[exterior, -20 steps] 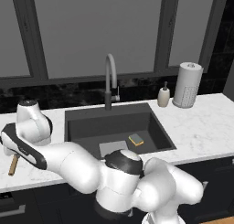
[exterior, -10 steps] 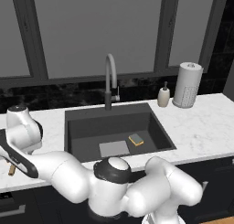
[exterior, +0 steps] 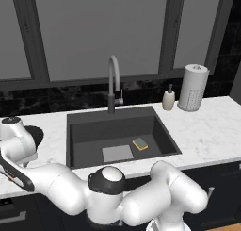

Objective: Pick the pan and sponge and place them into the sink. Then turn on the water.

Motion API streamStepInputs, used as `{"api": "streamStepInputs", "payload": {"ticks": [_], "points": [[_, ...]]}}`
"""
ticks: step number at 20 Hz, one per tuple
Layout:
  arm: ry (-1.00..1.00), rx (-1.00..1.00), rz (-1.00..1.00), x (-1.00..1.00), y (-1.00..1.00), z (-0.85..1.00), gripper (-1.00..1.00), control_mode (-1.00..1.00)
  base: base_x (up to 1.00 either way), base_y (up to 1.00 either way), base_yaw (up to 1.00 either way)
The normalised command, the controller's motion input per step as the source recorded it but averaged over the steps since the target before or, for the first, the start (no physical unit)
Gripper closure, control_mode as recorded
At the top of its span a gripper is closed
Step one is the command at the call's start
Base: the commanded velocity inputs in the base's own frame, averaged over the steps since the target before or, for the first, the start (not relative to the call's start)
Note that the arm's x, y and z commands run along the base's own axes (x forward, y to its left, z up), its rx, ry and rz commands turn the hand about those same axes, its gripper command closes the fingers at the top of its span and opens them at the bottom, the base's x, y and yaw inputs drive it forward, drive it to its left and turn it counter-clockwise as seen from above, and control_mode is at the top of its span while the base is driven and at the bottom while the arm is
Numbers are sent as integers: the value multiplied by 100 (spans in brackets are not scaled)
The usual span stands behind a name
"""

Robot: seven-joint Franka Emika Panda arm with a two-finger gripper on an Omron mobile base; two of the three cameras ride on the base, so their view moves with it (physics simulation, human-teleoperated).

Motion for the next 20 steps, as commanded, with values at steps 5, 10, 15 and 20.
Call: {"api": "streamStepInputs", "payload": {"ticks": [5, 10, 15, 20], "points": [[0, 0, -12, 3, 6, -23, -100, -100, 0, 0, 0], [0, 0, -16, 8, 1, -22, -100, -100, 0, 0, 0], [7, 0, -11, 0, 11, -29, -100, -100, 0, 0, 0], [11, 0, -5, 0, 12, -30, -100, -100, 0, 0, 0]]}}
